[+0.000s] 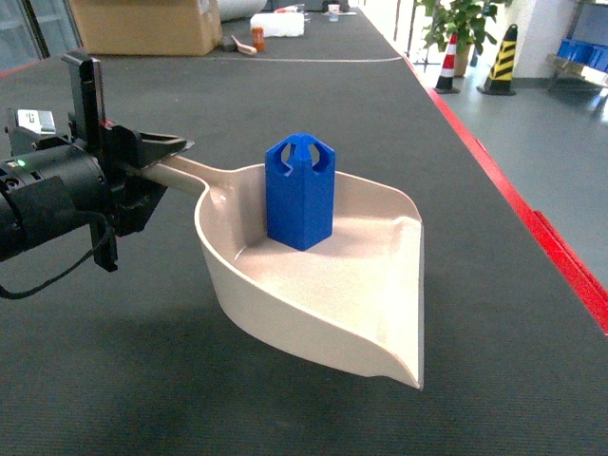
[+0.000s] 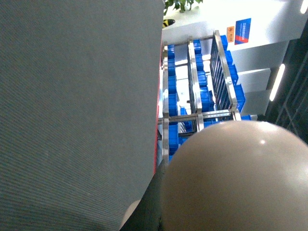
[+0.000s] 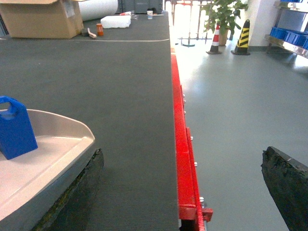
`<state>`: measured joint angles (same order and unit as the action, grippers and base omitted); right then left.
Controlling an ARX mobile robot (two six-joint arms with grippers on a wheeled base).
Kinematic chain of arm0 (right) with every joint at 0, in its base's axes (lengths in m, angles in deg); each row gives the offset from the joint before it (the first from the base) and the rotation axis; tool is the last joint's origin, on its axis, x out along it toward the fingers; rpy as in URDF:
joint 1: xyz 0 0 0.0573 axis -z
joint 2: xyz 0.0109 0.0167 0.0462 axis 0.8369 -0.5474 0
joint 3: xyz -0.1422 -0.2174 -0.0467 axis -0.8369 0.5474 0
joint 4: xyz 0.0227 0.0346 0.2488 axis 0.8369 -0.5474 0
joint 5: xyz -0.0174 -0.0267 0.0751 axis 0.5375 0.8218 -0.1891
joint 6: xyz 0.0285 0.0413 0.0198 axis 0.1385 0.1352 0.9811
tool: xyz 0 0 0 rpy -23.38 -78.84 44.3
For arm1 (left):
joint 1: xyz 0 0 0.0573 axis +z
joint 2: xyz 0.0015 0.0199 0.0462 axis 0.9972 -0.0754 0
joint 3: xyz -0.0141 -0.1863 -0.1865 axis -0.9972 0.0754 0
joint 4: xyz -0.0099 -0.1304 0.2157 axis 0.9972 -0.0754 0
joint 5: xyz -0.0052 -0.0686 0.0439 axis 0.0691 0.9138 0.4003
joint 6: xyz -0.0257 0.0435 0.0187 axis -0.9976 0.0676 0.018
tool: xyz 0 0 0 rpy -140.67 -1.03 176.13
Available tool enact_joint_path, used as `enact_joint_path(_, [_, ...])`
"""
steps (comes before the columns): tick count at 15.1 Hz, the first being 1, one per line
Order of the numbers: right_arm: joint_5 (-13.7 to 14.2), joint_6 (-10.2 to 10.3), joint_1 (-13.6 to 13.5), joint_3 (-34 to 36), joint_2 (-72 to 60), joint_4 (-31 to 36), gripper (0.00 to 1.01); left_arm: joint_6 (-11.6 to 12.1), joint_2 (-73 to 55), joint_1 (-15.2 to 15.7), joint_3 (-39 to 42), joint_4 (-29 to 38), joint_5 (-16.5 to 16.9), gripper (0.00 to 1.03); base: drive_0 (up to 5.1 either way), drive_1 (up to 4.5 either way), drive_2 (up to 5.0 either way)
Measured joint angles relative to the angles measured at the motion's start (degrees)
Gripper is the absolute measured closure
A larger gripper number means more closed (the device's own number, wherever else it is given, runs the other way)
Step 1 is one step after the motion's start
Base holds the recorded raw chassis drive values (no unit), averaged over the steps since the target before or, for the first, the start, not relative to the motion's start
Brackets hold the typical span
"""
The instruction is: Place part in tray to right shelf
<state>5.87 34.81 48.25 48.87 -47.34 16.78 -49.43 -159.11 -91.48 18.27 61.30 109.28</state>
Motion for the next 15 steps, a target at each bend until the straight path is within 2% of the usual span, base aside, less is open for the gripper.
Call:
enact_joint_path(11, [0.0,0.0,0.0,0.0,0.1,0.0,0.03,0.0,0.0,0.0,0.0,0.2,0.0,0.89,5.1,-2.37,-2.4])
enact_joint_path(15, [0.0,0.0,0.0,0.0,0.0,0.0,0.03,0.0,0.0,-0.1,0.0,0.5,0.1,0.89,4.8,-3.37,-1.6])
